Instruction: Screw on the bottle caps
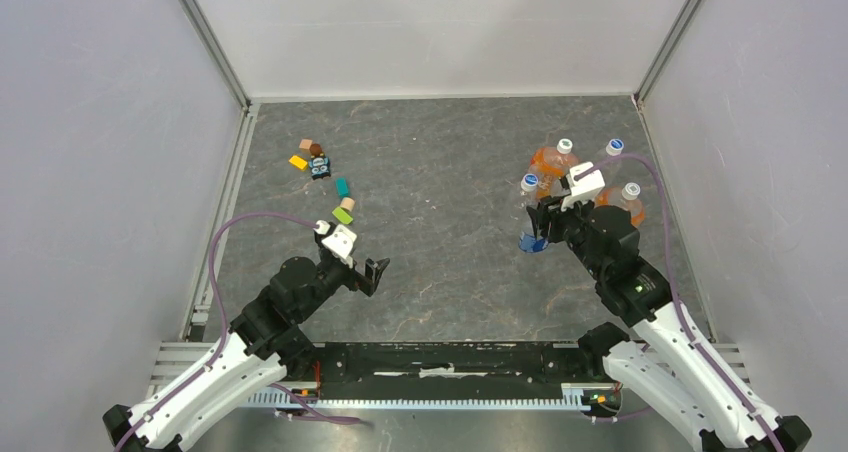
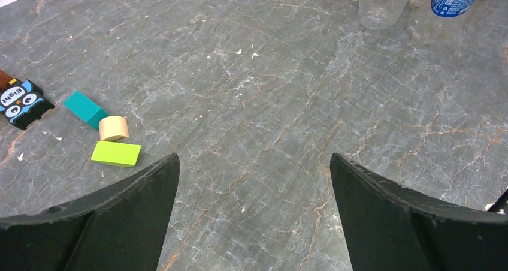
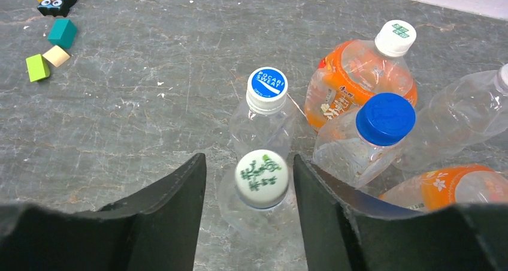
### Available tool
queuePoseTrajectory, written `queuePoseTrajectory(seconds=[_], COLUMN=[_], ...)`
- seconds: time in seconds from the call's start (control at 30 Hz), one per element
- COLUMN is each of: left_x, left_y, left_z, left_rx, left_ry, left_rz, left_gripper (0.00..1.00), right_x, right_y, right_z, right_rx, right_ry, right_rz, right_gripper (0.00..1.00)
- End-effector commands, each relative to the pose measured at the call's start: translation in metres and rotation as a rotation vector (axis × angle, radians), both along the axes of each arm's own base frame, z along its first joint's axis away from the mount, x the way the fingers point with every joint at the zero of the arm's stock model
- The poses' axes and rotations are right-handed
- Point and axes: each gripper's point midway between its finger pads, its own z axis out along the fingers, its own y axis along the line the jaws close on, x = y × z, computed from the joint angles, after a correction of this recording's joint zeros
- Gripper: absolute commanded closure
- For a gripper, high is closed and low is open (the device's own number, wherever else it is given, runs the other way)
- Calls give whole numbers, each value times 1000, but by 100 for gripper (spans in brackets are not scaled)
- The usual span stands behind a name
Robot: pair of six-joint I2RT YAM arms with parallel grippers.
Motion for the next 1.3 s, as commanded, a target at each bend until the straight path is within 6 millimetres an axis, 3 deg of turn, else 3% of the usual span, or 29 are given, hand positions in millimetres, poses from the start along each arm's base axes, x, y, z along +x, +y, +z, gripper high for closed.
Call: queuePoseTrajectory(seconds=[0.0,0.07,0.13,0.33,0.53,0.83,1.03,1.27], left_x=[0,0,-1,3,-9,-26,-37,-38], left_y=[-3,-2,-1,19,36,67,83,89], left_z=[13,13,14,33,65,109,114,96], left_rx=[-51,-55,-64,-184,-211,-444,-498,-475], left_ry=[-7,2,3,12,15,-54,-90,-59], left_rz=[4,8,17,159,190,273,293,322], left_gripper=[0,0,0,0,0,0,0,0], right_x=[-1,-4,-9,-27,-54,-91,-101,-109], right_y=[-2,-4,-8,-31,-65,-114,-136,-160], right_z=[40,51,65,95,112,93,81,71], right_rx=[33,39,49,50,50,70,60,127], right_ry=[-94,-116,-148,-240,-393,-556,-539,-479], right_rz=[4,5,0,-61,-145,-297,-392,-533], right_gripper=[34,27,3,2,2,2,2,2])
